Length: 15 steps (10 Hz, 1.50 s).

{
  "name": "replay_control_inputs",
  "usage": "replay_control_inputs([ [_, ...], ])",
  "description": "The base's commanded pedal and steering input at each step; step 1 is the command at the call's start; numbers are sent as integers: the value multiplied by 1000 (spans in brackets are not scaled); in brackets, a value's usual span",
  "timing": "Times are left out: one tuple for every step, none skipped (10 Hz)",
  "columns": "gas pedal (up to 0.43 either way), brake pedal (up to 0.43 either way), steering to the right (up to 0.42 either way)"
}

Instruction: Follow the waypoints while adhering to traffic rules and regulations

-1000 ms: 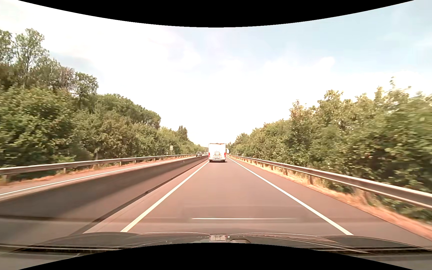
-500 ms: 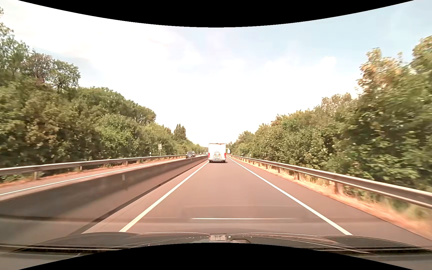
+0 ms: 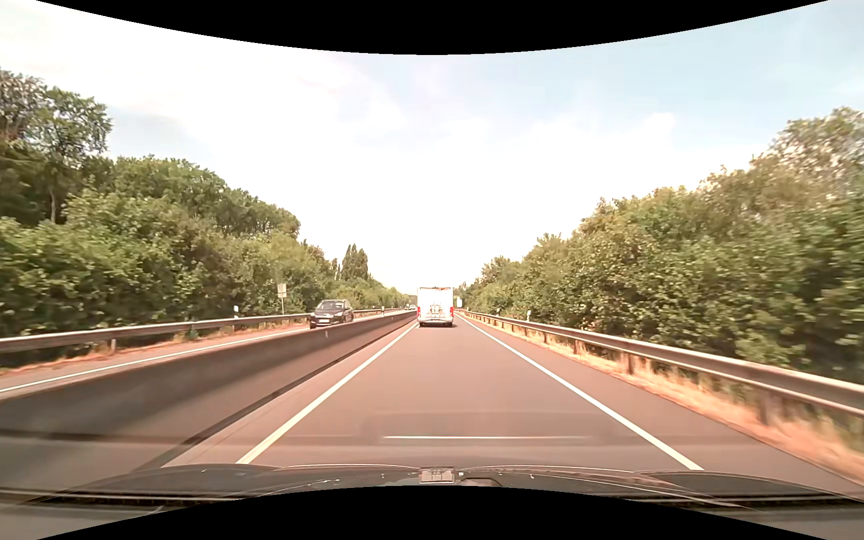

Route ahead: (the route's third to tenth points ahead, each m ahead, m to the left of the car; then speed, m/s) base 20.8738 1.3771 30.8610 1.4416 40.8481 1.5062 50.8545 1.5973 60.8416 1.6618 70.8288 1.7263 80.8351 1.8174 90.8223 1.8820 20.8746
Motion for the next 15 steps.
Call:
replay_control_inputs([
  [87,0,0],
  [87,0,-1],
  [87,0,-1],
  [87,0,-1],
  [110,0,-1],
  [157,0,-1],
  [177,0,-2],
  [209,0,-2],
  [228,0,-3],
  [260,0,-3],
  [268,0,-3],
  [280,0,-3],
  [287,0,-3],
  [299,0,-3],
  [299,0,-3],
])
